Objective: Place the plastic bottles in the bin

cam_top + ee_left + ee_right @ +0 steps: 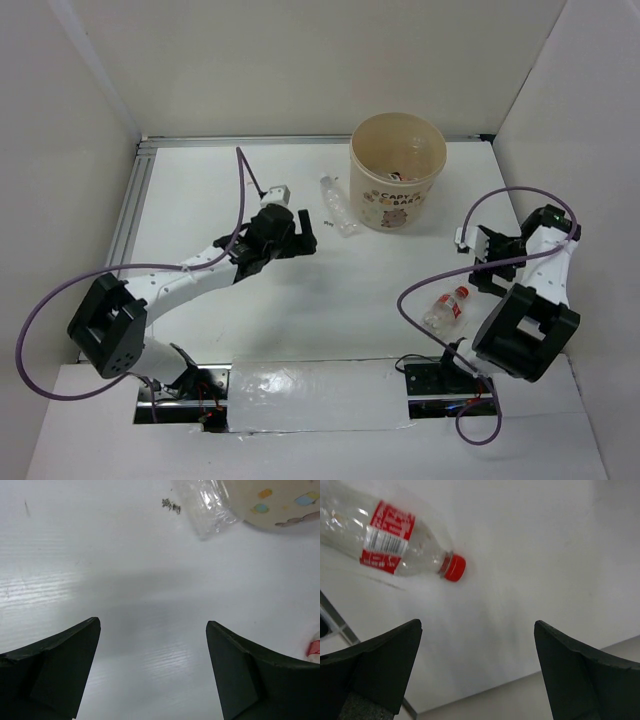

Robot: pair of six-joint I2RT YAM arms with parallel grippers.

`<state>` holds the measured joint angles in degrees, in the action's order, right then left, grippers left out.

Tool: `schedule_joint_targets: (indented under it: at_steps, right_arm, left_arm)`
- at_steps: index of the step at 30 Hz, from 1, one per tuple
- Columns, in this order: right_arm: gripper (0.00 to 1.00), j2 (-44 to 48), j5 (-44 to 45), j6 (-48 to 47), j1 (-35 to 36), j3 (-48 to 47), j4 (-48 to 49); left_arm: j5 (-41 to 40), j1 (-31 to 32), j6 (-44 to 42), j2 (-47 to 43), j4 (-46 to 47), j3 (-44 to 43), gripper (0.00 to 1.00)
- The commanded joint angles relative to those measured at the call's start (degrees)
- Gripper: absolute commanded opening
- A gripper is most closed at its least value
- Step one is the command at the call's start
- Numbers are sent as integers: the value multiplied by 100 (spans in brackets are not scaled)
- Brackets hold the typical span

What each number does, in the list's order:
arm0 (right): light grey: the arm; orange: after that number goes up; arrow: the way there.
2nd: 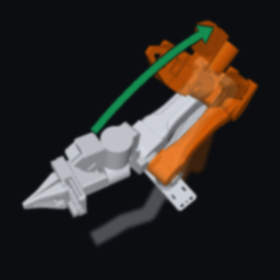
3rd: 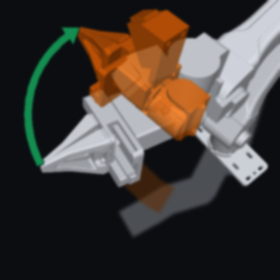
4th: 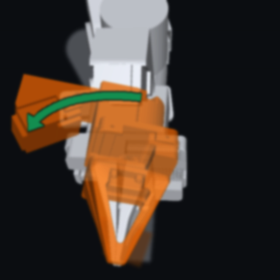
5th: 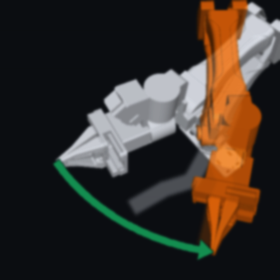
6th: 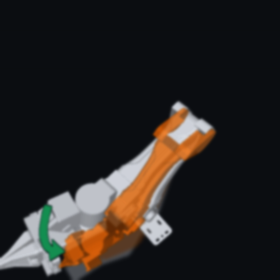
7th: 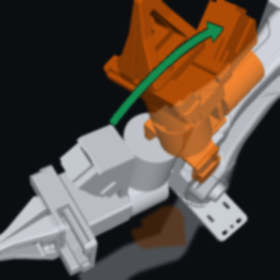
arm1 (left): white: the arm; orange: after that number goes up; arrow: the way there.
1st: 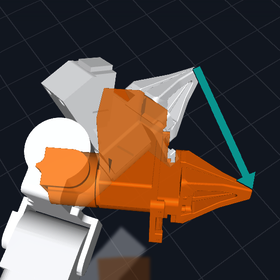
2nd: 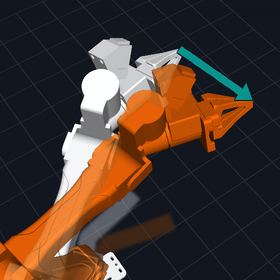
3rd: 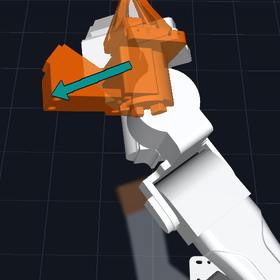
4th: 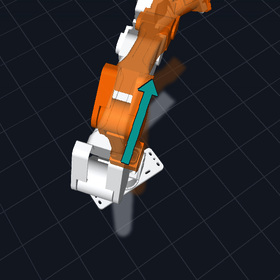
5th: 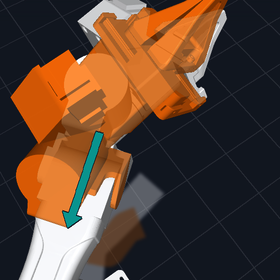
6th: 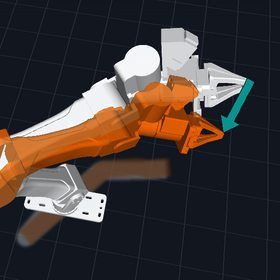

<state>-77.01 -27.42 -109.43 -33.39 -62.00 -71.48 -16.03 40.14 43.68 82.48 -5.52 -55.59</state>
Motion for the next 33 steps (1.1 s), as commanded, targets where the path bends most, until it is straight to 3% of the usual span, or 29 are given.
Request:
schedule_joint_targets:
  at_steps: [1, 4, 7, 10, 17, 24, 26, 27, 28, 29, 30, 33]
  right_arm:
    - [100, -173, 518, -3942, -195, 195, -384]
    - [100, -174, 326, -4820, -195, 643, -384]
    - [100, -122, 141, -5035, 15, 1048, 27]
    - [100, 124, -411, -4861, 332, 1646, 1044]
    - [100, 186, -668, -4413, 1035, 2121, 1969]
    - [100, 73, -492, -4298, 1782, 2297, 1972]
    - [90, 72, -440, -4105, 1985, 2297, 1919]
    - [80, 72, -440, -3739, 2055, 2297, 1919]
    - [68, 72, -527, -3535, 2116, 2115, 1919]
    - [46, 72, -588, -3385, 2117, 1991, 1919]
    - [39, 72, -728, -3314, 2117, 1868, 1614]
    - [32, 255, -1245, -3147, 2117, 1393, 1147]
  left_arm:
    - [-14, 3, -17, -513, 517, 92, 100]
    - [-14, 3, -79, -513, 517, 163, 100]
    - [48, 3, -131, -513, 517, 163, 100]
    - [48, 3, -132, -513, 464, 163, 100]
    - [152, -50, -70, -513, 394, 216, 100]
    - [153, -50, 96, -338, 455, 216, 100]
    - [232, -111, 246, -198, 455, 137, 100]
    - [354, -181, 333, -49, 455, 84, 100]
    - [451, -234, 543, 39, 386, 23, 100]
    - [574, -304, 649, 136, 385, -117, 100]
    - [775, -418, 772, 337, 385, -188, 100]
    - [996, -559, 1063, 620, 385, -504, 100]
